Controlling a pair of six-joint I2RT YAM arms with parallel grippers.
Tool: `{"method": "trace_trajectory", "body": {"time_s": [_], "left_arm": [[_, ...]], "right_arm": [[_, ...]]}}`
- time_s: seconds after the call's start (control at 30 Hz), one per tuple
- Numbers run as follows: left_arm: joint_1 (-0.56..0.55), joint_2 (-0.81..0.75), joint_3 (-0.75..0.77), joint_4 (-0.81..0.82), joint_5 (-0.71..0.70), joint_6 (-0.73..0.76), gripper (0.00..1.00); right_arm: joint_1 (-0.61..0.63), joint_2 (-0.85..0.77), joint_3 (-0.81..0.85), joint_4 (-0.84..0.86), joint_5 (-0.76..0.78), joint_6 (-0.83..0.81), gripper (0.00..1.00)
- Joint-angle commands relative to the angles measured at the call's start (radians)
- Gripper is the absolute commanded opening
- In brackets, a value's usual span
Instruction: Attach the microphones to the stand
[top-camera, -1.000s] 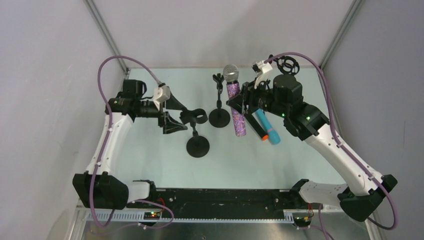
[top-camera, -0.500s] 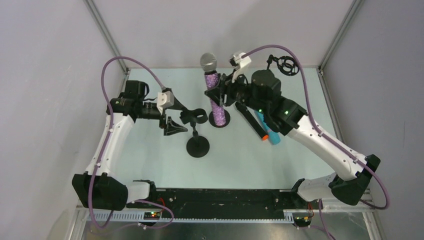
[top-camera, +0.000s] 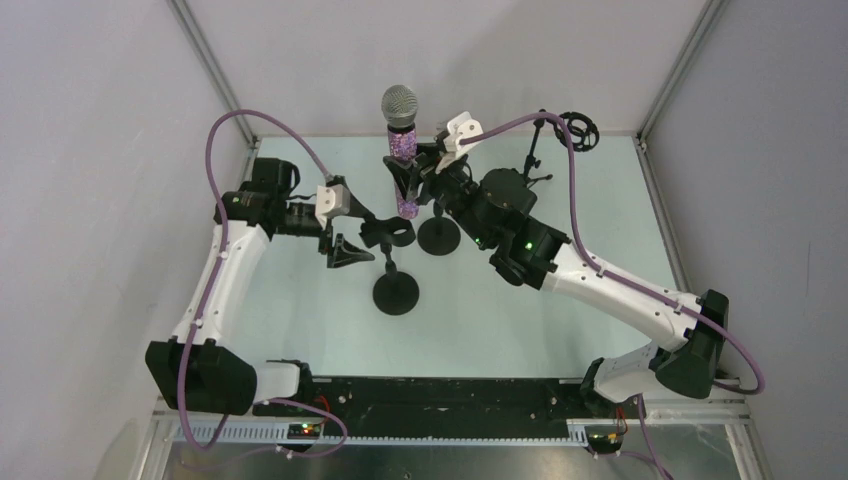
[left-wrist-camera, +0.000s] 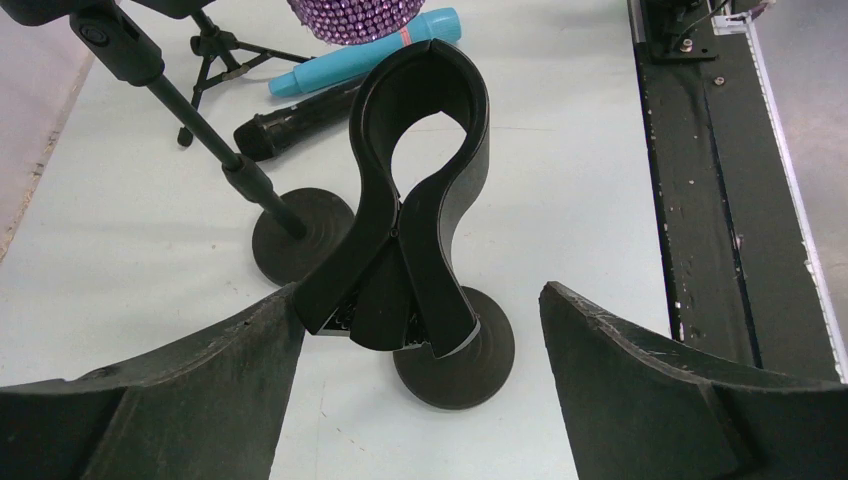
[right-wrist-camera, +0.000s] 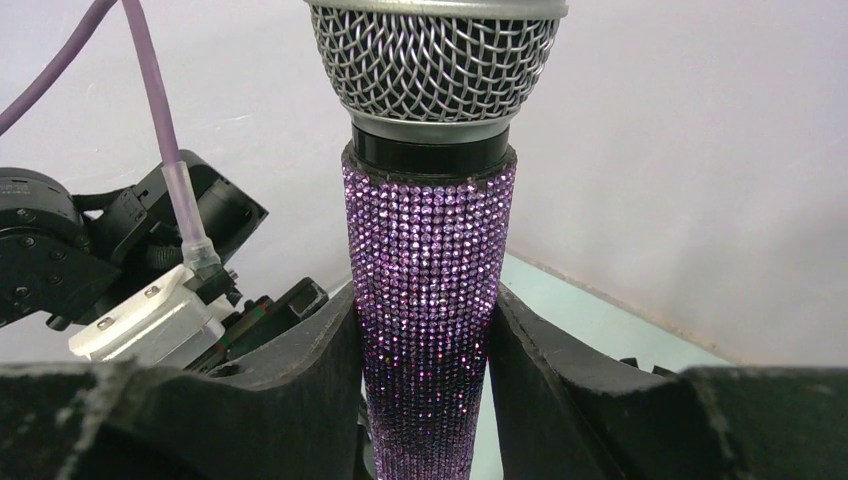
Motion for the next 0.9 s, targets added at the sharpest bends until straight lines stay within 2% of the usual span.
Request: {"method": "trace_trajectory", "body": {"time_s": [0.0,0.13,0.27,0.4,0.63,0.87], "left_arm": [[-0.008,-0.001,0.034,-0.017,0.008,0.049,0.89],[-0.006,-0.013,0.022,-0.016,-0.004,0.067,0.89],[0.0,-0.017,0.016,-0.018,-0.011,0.076,0.88],[0.009,-0.016,0.018,-0.019,-0.017,0.08,0.88],[0.009,-0.027,0.024,-0.018,-0.024,0.064,0.88],[0.01,-0.047,0.014,-0.017,-0.018,0.038,0.88]], "right_arm": [[0.024,-0.031,0.005,0.105,0.072,-0.003,0.0],[0.031,-0.138,-0.038,0.004,0.065,0.068,0.0],[0.07,-0.237,-0.161,-0.061,0.023,0.137,0.0],[0.155,-0.273,-0.29,-0.005,0.042,0.163,0.0],[0.212,-0.177,-0.358,0.199,0.111,0.122,0.0],[0.13,-0.084,-0.337,0.245,0.152,0.109,0.0]]}}
